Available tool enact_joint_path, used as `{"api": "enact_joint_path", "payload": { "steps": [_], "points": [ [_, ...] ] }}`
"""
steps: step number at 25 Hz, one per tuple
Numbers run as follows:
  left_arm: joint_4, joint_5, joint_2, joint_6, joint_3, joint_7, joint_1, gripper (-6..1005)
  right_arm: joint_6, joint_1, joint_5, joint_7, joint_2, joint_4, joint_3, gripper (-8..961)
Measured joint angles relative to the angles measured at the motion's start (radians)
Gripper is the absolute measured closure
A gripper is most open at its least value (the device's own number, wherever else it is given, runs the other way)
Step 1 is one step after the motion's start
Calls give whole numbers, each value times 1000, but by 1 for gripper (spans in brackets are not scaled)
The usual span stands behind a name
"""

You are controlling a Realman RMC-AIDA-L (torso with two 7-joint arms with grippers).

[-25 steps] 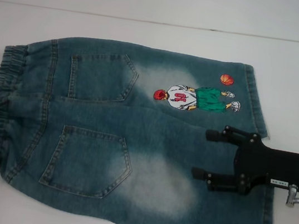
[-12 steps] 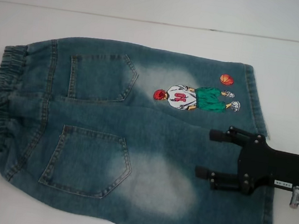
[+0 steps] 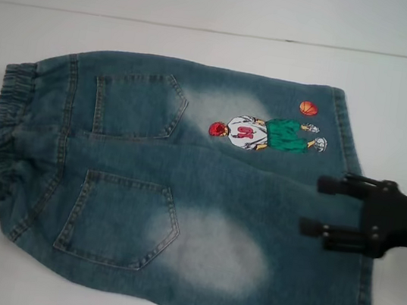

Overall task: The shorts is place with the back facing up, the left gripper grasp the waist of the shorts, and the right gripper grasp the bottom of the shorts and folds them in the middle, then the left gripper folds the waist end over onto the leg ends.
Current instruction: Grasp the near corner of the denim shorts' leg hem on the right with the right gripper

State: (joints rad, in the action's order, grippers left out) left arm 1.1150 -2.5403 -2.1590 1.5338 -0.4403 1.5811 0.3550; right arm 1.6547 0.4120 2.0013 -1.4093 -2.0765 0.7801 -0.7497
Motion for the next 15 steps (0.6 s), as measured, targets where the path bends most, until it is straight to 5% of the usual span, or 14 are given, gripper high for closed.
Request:
{"api": "enact_joint_path", "payload": {
  "steps": [6, 15],
  "points": [
    [-6, 15, 1, 2, 3, -29, -1, 903, 166, 30, 269, -311, 6, 232, 2, 57],
    [-25, 37, 0, -7, -2, -70, -1, 923, 326, 134, 581, -526, 15, 288, -6, 120]
  ]
}}
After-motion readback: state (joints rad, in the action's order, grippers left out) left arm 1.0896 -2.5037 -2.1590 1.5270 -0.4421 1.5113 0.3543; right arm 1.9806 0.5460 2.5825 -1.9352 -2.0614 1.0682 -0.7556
